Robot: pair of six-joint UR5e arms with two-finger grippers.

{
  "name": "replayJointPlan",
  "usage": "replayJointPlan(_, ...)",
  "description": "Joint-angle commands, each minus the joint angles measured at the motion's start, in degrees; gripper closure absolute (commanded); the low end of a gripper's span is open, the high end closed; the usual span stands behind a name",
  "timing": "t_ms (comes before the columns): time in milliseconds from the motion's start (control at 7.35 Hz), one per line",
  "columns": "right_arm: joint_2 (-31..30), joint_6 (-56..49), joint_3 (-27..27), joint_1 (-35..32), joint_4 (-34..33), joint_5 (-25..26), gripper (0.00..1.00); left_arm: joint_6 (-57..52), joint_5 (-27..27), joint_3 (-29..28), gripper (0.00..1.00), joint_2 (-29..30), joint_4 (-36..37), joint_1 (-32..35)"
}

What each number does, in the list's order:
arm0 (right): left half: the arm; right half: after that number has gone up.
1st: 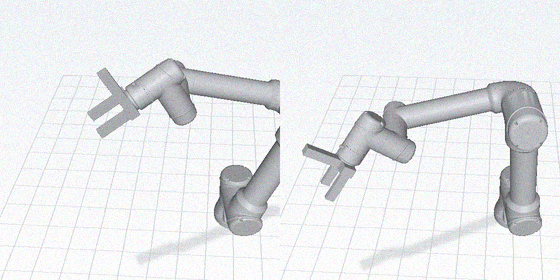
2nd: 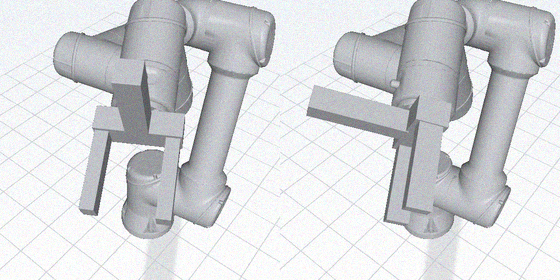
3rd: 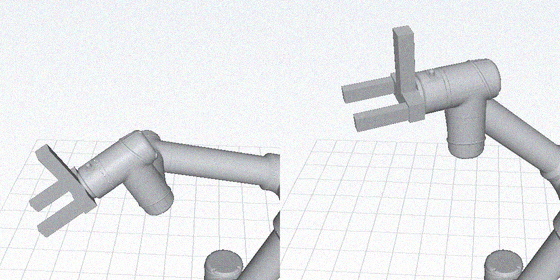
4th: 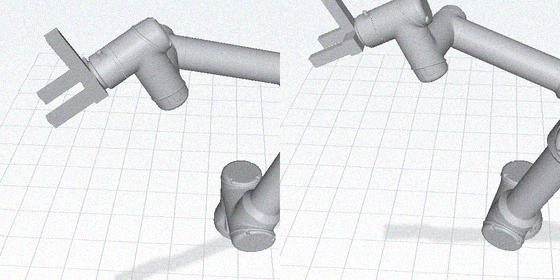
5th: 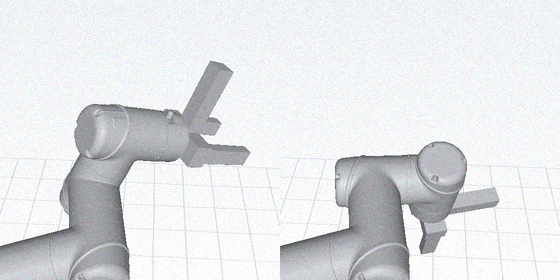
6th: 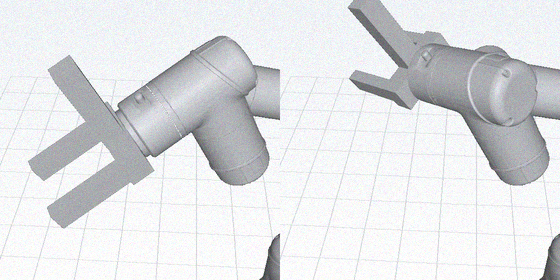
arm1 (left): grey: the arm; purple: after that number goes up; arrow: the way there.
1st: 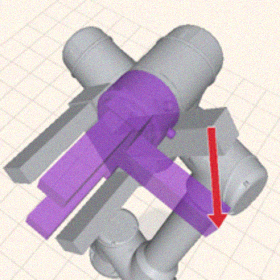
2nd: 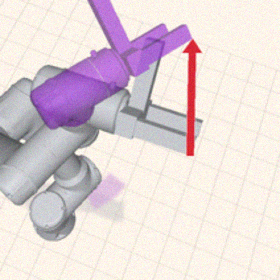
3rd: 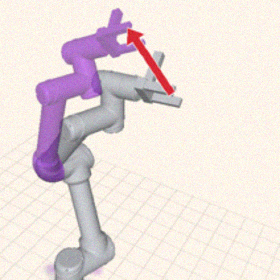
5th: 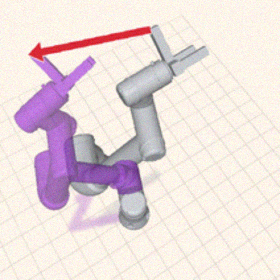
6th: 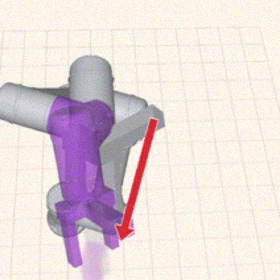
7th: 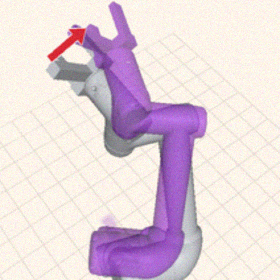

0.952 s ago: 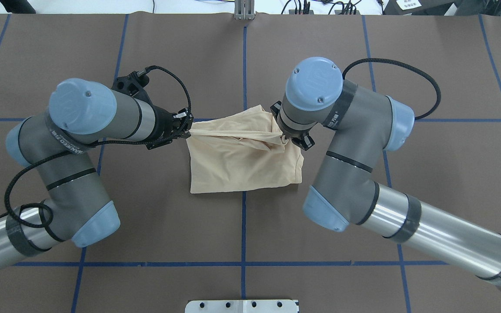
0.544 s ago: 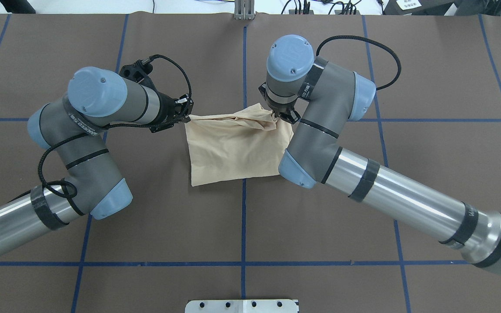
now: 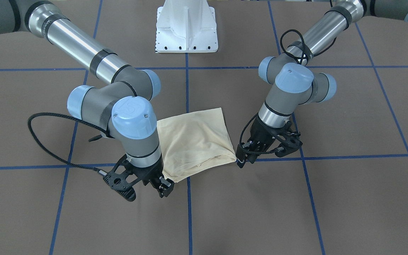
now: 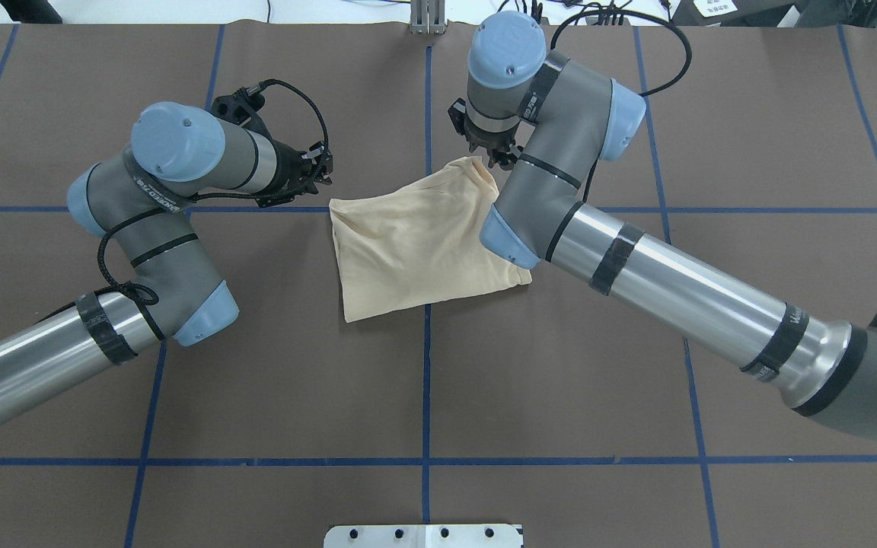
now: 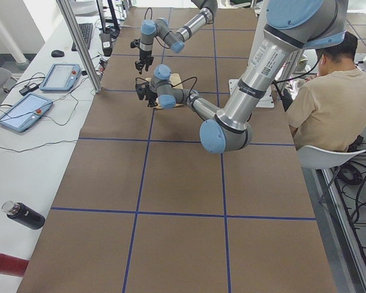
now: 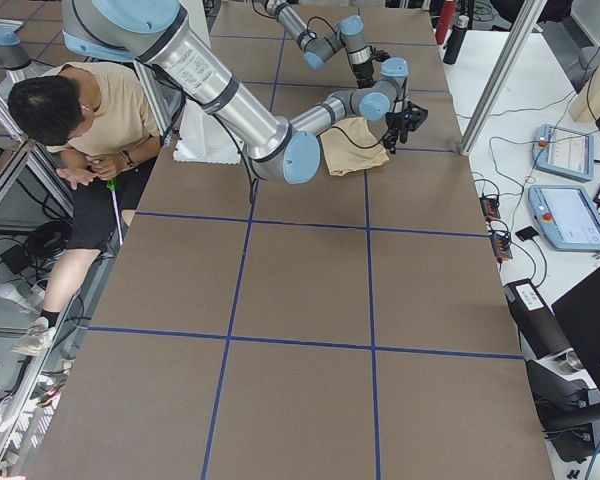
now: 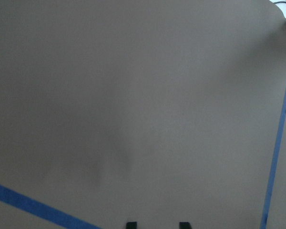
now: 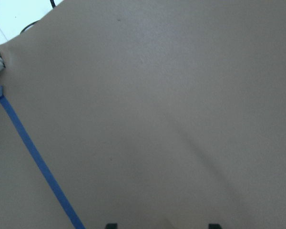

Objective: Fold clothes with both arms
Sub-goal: 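Release the fold and raise both grippers away from the shirt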

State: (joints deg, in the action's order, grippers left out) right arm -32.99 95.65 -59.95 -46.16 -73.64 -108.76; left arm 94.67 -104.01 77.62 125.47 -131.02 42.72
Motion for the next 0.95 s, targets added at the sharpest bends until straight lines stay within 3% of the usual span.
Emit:
replayJointPlan(0, 0.12, -1.96, 0.36, -1.91, 0.07, -2.15, 0.0, -1.06, -0.67, 0.6, 0.36, 0.12, -0.38, 1.57)
replayJointPlan(272, -5.82, -9.9, -5.14, -4.53, -0.19, -3.63, 0.0, -15.13, -8.37, 4.97, 0.36, -2.93, 0.41, 6.29)
replayJointPlan(544, -16.87, -26.92, -13.58, -13.98, -0.19, -15.79, 0.0, -32.54, -13.74, 10.35, 0.36, -9.61, 0.59, 11.48)
replayJointPlan(816, -26.03, -44.07, -17.82, -25.85, -2.02, -22.95, 0.0, -48.43, -23.03, 11.41, 0.36, -16.36, 0.68, 21.47)
